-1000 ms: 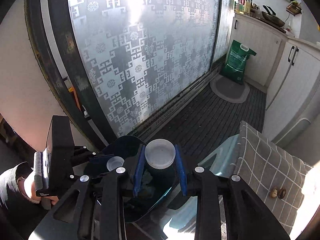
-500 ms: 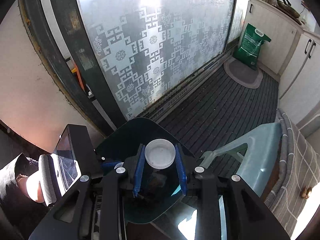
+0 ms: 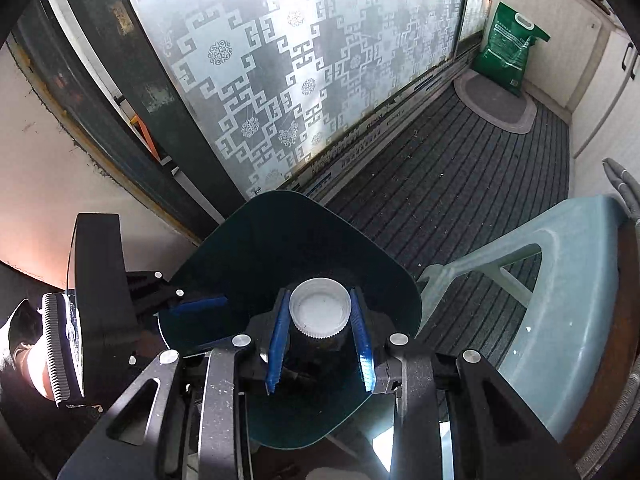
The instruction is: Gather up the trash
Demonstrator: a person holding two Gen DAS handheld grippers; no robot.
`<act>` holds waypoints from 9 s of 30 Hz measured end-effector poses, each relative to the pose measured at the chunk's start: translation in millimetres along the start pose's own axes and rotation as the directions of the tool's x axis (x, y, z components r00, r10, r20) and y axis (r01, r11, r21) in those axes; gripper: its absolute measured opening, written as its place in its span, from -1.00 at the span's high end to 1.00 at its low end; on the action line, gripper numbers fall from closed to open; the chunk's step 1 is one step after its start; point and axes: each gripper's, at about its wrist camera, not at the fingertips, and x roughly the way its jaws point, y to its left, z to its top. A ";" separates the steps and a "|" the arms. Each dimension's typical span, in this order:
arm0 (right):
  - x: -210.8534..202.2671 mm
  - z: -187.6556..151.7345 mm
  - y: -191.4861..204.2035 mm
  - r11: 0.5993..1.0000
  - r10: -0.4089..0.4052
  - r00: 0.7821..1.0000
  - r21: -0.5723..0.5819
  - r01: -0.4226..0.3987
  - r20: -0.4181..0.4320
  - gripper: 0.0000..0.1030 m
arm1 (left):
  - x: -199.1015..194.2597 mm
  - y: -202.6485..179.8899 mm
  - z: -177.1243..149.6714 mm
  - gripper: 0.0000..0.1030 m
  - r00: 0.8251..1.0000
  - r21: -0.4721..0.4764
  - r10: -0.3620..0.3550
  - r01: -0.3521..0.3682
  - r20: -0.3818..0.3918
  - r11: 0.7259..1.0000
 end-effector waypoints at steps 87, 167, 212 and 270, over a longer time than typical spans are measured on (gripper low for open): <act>-174.9 -133.4 -207.8 0.960 -0.224 0.929 0.234 0.157 0.295 0.33 | -86.9 -218.4 160.2 0.00 0.912 0.288 -0.184 0.077 0.367 0.955; -135.0 -15.1 -84.0 0.997 -0.073 0.972 -0.001 0.075 0.225 0.60 | -75.5 -90.1 97.1 0.57 0.975 0.081 -0.121 0.107 0.188 0.991; 30.9 -36.0 3.2 0.997 -0.029 0.988 -0.070 0.019 -0.149 0.60 | -18.0 4.4 10.4 0.41 0.994 -0.065 0.001 0.006 0.112 0.998; -224.0 -265.5 -7.9 0.925 -0.332 0.860 0.313 0.216 0.387 -0.93 | -193.0 -96.7 -82.5 -0.94 0.806 -0.005 0.108 -0.130 0.582 0.992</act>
